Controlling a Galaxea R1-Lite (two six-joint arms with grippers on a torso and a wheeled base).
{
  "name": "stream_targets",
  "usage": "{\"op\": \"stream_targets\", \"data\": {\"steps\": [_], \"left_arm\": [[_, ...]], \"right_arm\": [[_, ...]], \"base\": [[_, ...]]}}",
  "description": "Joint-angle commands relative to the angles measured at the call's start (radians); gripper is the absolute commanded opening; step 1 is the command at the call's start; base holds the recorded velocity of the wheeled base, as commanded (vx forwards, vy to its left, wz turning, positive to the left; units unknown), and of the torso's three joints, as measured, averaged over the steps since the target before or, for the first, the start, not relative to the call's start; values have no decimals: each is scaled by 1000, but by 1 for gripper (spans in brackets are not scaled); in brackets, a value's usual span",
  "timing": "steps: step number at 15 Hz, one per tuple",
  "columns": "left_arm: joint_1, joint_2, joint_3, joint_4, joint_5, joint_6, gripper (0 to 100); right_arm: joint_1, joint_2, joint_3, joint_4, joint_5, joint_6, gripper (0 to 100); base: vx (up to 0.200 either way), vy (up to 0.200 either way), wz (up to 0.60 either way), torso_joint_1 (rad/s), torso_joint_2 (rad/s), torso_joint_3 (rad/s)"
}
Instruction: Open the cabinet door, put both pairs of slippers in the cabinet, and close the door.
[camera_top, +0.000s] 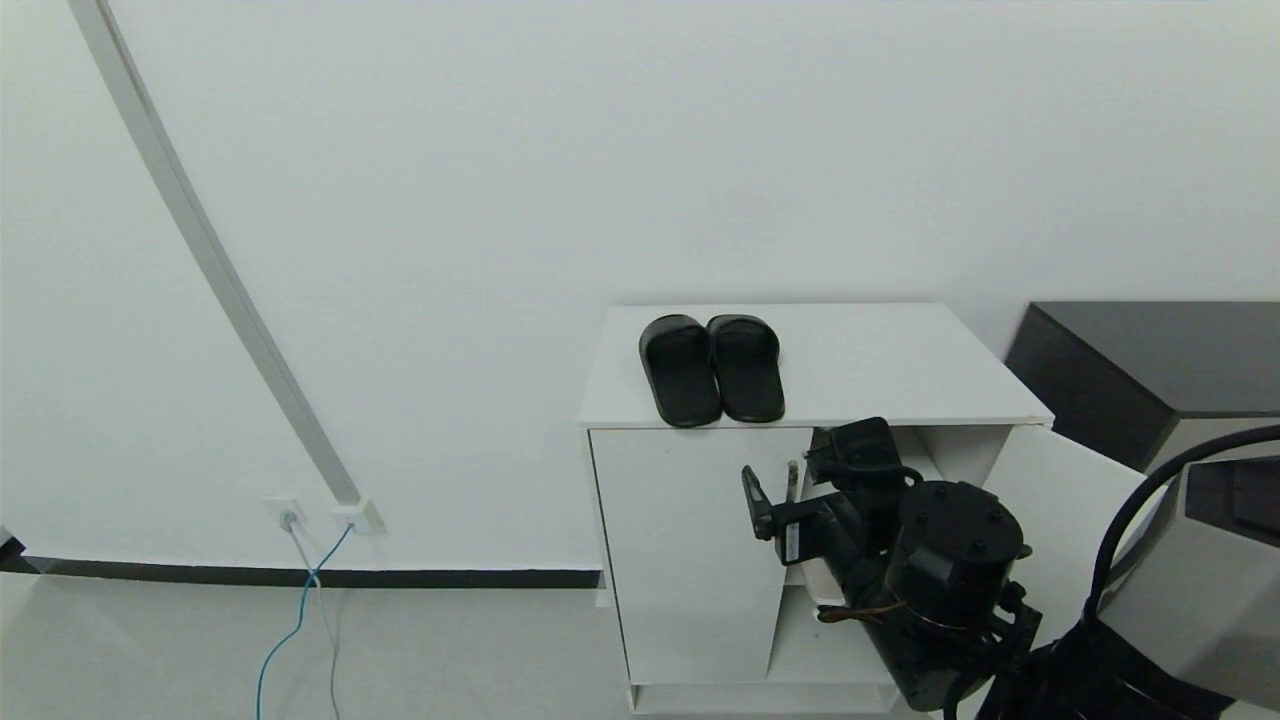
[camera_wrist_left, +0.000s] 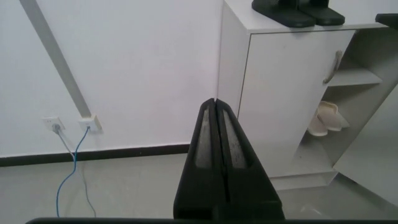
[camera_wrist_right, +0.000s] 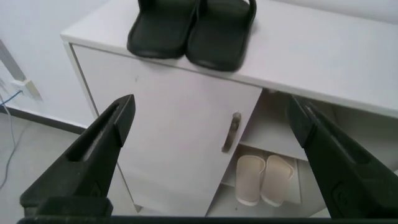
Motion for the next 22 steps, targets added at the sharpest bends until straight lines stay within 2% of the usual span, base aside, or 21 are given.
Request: {"op": "stream_targets", "data": {"steps": [1,7,10,14,18,19,22], "left_arm": [[0,1,0,0,0,1,0],[0,1,0,0,0,1,0],[0,1,0,0,0,2,0],[0,1,0,0,0,2,0],[0,1,0,0,0,1,0],[0,1,0,0,0,1,0],[0,1,0,0,2,-1,0]], "right_arm": [[-1,1,-1,-1,-1,-1,100],[-7,59,-11,-54,7,-18,100],[-7,64,-77,18,1,2,100],[5,55,-198,213,1,58,100],[1,-21,-396,584,1,179,100],[2,-45,-479,734,1,236,100],[10,-62,-597,938,1,303,100]], "base": [[0,0,0,188,-417,-222],[0,0,0,177,-370,-203],[0,0,0,100,-227,-120],[0,0,0,5,-13,-4],[0,0,0,0,0,0],[0,0,0,0,0,0],[0,0,0,0,0,0]]}}
